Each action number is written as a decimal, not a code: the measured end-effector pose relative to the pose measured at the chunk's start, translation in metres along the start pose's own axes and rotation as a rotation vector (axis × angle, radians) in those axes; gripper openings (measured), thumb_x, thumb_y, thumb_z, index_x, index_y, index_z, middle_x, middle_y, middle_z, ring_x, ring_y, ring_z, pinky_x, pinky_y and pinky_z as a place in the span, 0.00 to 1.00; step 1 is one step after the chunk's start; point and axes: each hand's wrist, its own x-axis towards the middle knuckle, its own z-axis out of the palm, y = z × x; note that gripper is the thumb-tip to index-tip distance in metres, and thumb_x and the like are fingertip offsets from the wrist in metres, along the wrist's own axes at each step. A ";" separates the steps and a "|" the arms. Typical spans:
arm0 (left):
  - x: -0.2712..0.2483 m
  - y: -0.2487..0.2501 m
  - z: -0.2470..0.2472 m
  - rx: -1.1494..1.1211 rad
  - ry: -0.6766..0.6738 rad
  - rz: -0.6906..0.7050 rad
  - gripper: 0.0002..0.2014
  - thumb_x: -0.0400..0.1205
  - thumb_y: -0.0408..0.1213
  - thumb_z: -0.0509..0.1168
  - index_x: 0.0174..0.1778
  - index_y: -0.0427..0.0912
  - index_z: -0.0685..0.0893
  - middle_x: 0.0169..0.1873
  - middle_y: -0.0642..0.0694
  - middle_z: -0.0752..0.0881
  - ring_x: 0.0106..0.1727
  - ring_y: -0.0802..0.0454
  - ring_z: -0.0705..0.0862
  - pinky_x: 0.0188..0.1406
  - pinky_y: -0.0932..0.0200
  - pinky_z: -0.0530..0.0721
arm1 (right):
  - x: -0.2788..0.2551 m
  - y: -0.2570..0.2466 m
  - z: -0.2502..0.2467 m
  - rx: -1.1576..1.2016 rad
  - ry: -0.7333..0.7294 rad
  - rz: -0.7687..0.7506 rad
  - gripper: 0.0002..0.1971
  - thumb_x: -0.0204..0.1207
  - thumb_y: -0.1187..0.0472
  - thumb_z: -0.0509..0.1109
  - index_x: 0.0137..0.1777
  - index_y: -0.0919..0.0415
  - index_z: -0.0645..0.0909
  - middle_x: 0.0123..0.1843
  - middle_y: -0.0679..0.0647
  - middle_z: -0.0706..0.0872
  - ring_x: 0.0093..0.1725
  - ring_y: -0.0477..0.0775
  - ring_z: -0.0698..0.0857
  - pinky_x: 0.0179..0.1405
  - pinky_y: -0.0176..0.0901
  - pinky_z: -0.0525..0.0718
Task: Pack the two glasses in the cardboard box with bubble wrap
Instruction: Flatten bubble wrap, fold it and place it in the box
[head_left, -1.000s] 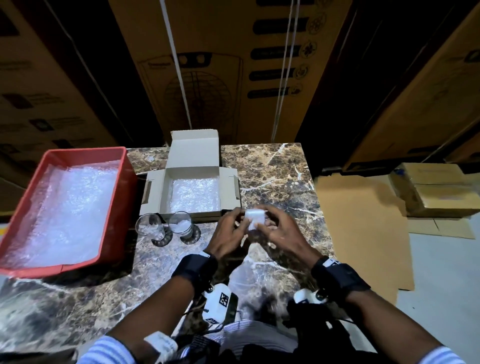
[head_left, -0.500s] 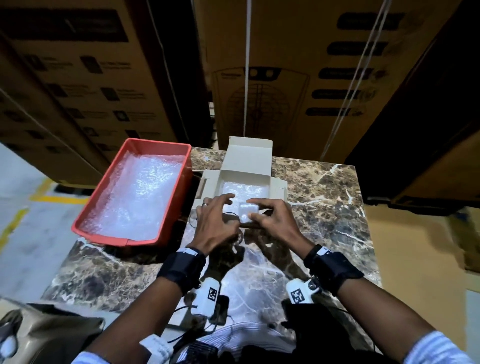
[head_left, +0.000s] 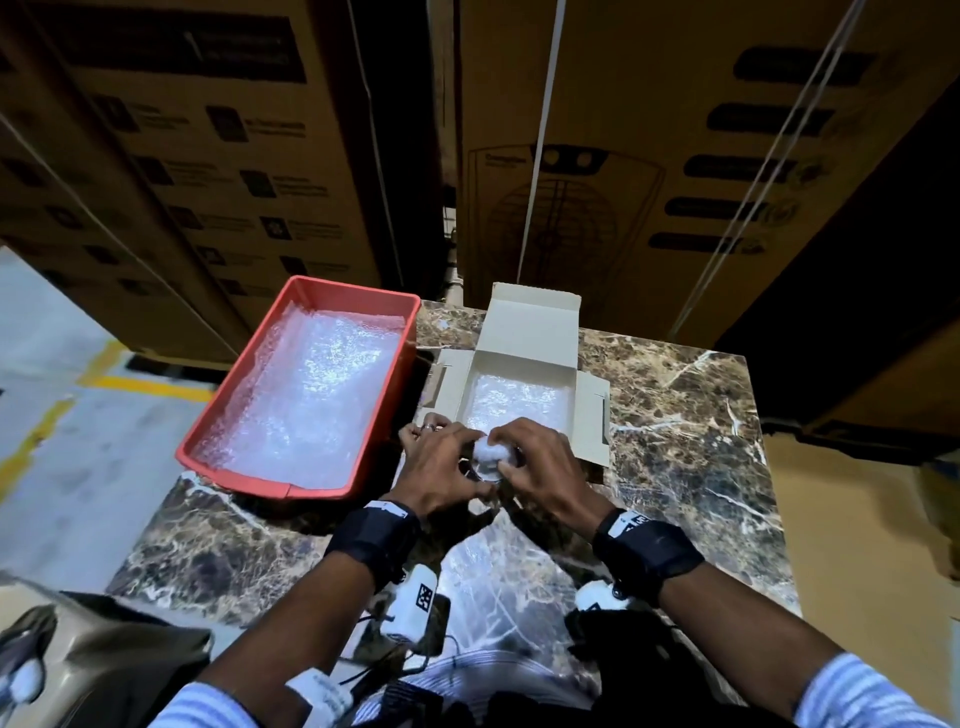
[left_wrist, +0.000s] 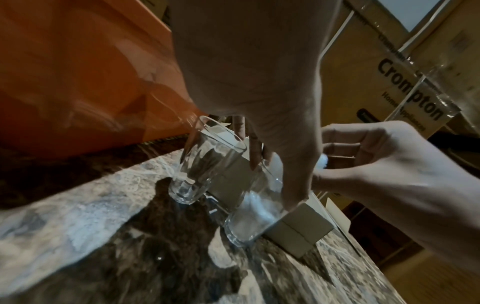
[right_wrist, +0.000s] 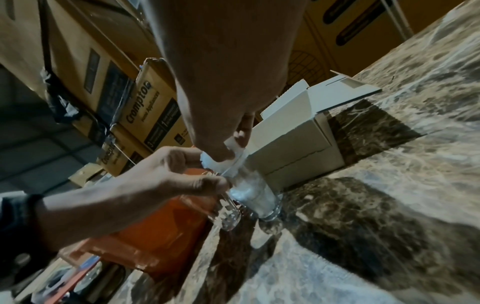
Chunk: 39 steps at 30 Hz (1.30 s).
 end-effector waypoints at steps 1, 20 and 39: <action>0.001 -0.001 -0.001 -0.014 0.001 0.004 0.30 0.64 0.66 0.77 0.60 0.59 0.86 0.51 0.61 0.86 0.61 0.55 0.76 0.52 0.49 0.55 | 0.000 0.001 0.000 -0.010 -0.027 -0.028 0.15 0.70 0.65 0.79 0.57 0.57 0.87 0.52 0.50 0.89 0.46 0.47 0.83 0.45 0.45 0.87; 0.010 -0.005 -0.009 -0.166 -0.010 0.008 0.30 0.50 0.67 0.74 0.46 0.60 0.87 0.33 0.65 0.85 0.45 0.65 0.80 0.55 0.47 0.61 | 0.029 -0.036 -0.014 -0.314 -0.470 0.023 0.08 0.71 0.69 0.78 0.48 0.65 0.85 0.49 0.57 0.80 0.46 0.61 0.82 0.40 0.47 0.72; 0.013 -0.009 -0.008 -0.191 -0.043 0.030 0.26 0.49 0.71 0.77 0.36 0.65 0.78 0.33 0.63 0.84 0.46 0.63 0.79 0.56 0.46 0.62 | 0.053 -0.043 -0.018 -0.450 -0.586 0.127 0.12 0.77 0.70 0.73 0.60 0.66 0.87 0.55 0.66 0.88 0.55 0.67 0.88 0.42 0.45 0.73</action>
